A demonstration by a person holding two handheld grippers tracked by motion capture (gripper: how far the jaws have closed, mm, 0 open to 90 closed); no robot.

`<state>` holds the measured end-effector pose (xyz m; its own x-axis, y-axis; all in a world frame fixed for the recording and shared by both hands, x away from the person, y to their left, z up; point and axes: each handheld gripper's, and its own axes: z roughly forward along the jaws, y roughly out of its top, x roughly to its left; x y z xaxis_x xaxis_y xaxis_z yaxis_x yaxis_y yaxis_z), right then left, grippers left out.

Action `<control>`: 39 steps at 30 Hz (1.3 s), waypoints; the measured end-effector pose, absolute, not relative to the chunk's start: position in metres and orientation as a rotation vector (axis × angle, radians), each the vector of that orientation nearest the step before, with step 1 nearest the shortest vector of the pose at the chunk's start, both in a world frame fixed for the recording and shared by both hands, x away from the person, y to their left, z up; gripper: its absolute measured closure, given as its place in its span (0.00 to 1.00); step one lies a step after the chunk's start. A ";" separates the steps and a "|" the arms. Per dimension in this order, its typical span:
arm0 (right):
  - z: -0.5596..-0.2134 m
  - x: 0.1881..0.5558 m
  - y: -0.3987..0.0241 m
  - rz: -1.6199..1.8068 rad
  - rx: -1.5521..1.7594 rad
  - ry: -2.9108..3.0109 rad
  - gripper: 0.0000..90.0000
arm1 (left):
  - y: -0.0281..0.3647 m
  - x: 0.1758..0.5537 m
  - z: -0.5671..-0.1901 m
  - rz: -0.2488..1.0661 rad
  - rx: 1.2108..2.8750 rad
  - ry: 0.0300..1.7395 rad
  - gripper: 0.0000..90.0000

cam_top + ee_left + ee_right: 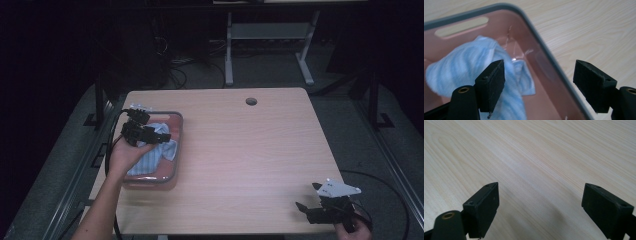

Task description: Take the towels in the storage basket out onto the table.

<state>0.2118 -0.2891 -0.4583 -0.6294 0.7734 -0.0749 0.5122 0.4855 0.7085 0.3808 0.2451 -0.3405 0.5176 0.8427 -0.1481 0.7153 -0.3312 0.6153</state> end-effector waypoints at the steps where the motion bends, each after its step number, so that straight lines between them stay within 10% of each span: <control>1: -0.458 0.211 -0.289 0.930 1.073 2.351 0.15 | 0.248 0.381 -0.342 0.269 2.127 1.276 0.28; 24: -0.459 0.212 -0.290 0.938 1.079 2.349 0.15 | 0.255 0.403 -0.378 0.342 2.279 1.440 0.27; 39: -0.457 0.211 -0.289 0.953 1.081 2.340 0.15 | 0.249 0.416 -0.416 0.263 2.433 1.620 0.42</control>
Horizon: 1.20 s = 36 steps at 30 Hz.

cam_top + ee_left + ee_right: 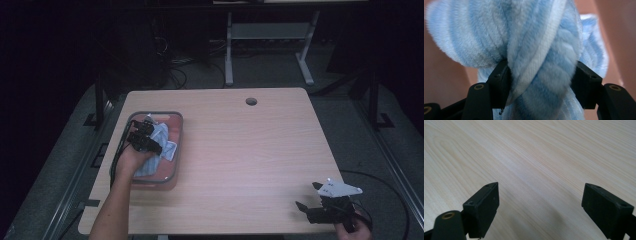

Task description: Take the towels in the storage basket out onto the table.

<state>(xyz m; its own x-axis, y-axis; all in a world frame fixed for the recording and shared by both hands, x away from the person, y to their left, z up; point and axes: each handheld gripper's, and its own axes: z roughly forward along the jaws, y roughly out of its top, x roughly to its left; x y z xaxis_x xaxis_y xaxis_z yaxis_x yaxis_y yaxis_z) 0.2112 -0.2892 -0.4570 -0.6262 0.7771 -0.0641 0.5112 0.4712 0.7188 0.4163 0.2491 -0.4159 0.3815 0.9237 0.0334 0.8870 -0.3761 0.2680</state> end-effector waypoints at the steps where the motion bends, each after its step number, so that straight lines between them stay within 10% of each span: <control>1: -0.457 0.211 -0.288 0.948 1.069 2.341 0.15 | 0.247 0.416 -0.418 0.266 2.435 1.629 0.43; 36: -0.457 0.212 -0.292 0.961 1.101 2.309 0.15 | 0.255 0.409 -0.402 0.145 2.331 1.603 0.73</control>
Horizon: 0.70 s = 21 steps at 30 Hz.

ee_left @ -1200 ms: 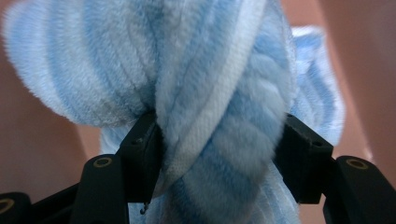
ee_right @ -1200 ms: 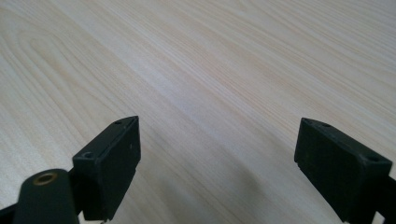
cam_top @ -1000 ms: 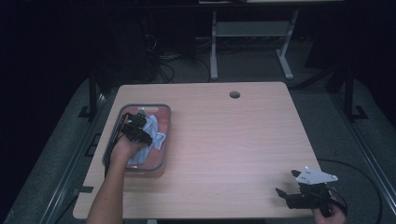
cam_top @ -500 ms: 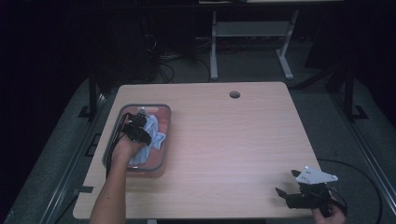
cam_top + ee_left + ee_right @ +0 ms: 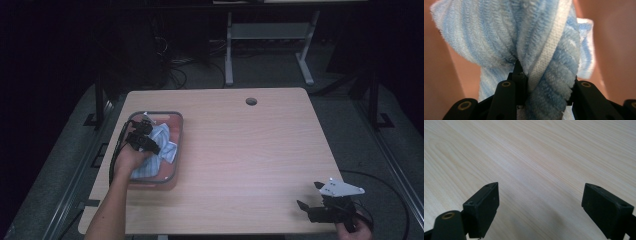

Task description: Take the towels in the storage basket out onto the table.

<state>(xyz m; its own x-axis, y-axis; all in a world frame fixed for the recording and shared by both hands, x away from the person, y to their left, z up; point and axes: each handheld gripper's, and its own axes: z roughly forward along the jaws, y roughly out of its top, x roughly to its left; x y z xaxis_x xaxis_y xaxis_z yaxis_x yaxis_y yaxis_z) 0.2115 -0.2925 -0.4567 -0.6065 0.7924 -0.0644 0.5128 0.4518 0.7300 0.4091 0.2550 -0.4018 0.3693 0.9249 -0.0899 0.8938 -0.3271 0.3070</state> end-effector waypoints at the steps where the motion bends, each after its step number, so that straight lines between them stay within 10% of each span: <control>1: -0.456 0.211 -0.293 0.965 1.101 2.302 0.15 | 0.255 0.408 -0.400 0.144 2.317 1.598 0.73; 21: -0.454 0.211 -0.295 0.967 1.119 2.280 0.15 | 0.270 0.375 -0.341 0.163 2.145 1.442 0.73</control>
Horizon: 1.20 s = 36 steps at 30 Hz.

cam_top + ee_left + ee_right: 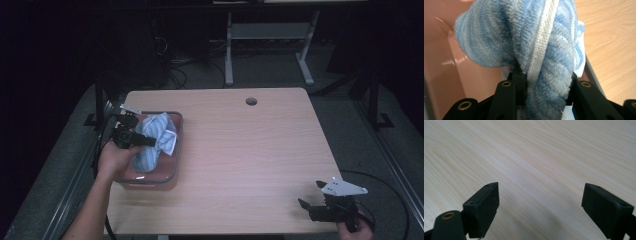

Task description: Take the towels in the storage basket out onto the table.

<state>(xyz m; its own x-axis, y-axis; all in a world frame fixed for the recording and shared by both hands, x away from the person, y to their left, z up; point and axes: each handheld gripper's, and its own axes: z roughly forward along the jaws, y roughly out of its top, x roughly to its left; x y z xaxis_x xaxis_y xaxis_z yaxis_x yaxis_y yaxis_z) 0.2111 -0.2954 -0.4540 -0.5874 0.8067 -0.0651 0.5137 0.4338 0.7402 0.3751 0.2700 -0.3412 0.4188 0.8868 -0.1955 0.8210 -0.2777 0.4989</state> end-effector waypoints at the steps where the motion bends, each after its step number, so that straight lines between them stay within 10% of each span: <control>1: -0.454 0.211 -0.295 0.967 1.119 2.280 0.15 | 0.270 0.374 -0.339 0.171 2.139 1.439 0.73; 36: -0.452 0.212 -0.298 0.965 1.119 2.263 0.15 | 0.253 0.350 -0.269 0.224 2.079 1.235 0.73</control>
